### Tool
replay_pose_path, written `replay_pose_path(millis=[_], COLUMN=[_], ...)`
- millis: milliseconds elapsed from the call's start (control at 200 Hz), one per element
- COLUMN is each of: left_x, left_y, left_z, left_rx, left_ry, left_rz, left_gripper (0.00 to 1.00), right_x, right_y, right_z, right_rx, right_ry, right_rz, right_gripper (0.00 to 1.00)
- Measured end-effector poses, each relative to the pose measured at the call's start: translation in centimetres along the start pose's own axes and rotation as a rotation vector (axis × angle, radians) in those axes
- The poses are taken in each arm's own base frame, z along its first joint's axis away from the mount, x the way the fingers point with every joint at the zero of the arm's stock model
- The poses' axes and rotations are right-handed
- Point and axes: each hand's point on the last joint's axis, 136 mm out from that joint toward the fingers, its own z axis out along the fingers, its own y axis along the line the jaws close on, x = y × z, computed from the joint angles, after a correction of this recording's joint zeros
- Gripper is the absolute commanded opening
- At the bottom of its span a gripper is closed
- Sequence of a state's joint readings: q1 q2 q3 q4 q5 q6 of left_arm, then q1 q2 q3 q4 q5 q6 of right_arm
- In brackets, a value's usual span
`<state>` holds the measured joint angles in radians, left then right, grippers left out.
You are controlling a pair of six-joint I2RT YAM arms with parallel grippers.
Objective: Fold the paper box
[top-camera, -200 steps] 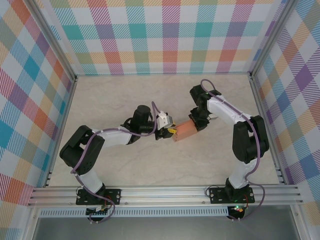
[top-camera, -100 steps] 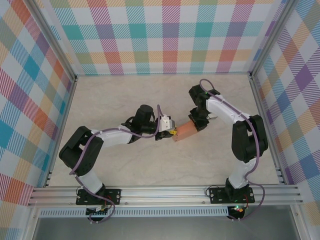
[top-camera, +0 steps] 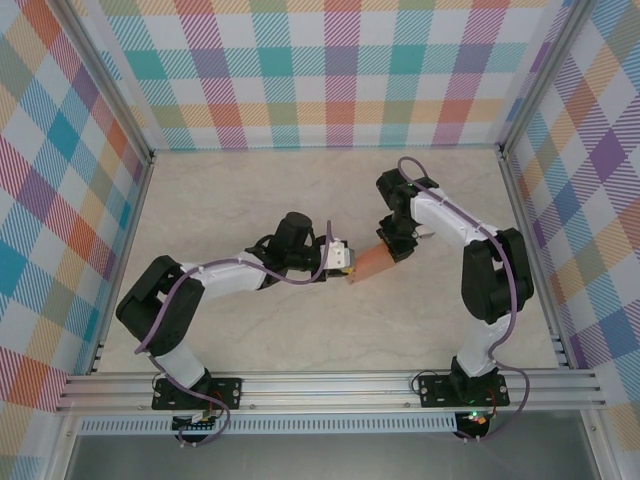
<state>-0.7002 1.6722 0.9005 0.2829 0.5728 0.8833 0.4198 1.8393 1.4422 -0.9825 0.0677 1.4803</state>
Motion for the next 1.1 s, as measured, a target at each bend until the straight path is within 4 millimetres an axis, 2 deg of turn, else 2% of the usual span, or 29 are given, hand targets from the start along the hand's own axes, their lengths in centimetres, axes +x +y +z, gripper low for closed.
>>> replay_pose_path(millis=[30, 105, 120, 125, 130, 135, 145, 155, 375, 610, 950, 1100], left_x=[0.0, 0.1, 0.1, 0.1, 0.1, 0.0, 0.1, 0.1, 0.9, 0.7, -0.3, 0.2], left_y=[0.0, -0.3, -0.4, -0.4, -0.4, -0.4, -0.4, -0.4, -1.2, 0.0, 1.1, 0.9], left_z=[0.0, 0.2, 0.2, 0.2, 0.2, 0.2, 0.2, 0.2, 0.9, 1.8, 1.8, 2.1], left_rx=[-0.001, 0.003, 0.005, 0.005, 0.005, 0.004, 0.005, 0.006, 0.028, -0.022, -0.068, -0.064], left_ry=[0.003, 0.012, 0.014, 0.013, 0.012, 0.011, 0.012, 0.013, -0.001, -0.054, -0.115, -0.105], left_rz=[0.003, -0.014, -0.019, -0.018, -0.017, -0.018, -0.03, -0.033, -0.161, -0.247, -0.245, -0.251], left_gripper=[0.42, 0.49, 0.64, 0.72, 0.85, 0.93, 0.98, 1.0, 1.0, 1.0, 1.0, 1.0], right_x=[0.0, 0.0, 0.0, 0.0, 0.0, 0.0, 0.0, 0.0, 0.3, 0.3, 0.3, 0.3], right_y=[0.0, 0.0, 0.0, 0.0, 0.0, 0.0, 0.0, 0.0, 0.1, 0.2, 0.2, 0.2], right_z=[0.0, 0.0, 0.0, 0.0, 0.0, 0.0, 0.0, 0.0, 0.0, 0.0, 0.0, 0.0], right_rx=[0.0, 0.001, 0.001, 0.002, 0.002, 0.002, 0.002, 0.001, 0.0, 0.0, 0.002, 0.006], right_ry=[0.0, 0.0, 0.0, 0.0, 0.0, 0.0, 0.0, 0.0, 0.009, 0.008, 0.009, 0.009], right_rz=[0.0, 0.004, 0.004, 0.004, 0.004, 0.004, 0.004, 0.005, 0.025, 0.026, 0.026, 0.027], right_gripper=[0.33, 0.33, 0.33, 0.33, 0.33, 0.33, 0.33, 0.33, 0.33, 0.33, 0.33, 0.33])
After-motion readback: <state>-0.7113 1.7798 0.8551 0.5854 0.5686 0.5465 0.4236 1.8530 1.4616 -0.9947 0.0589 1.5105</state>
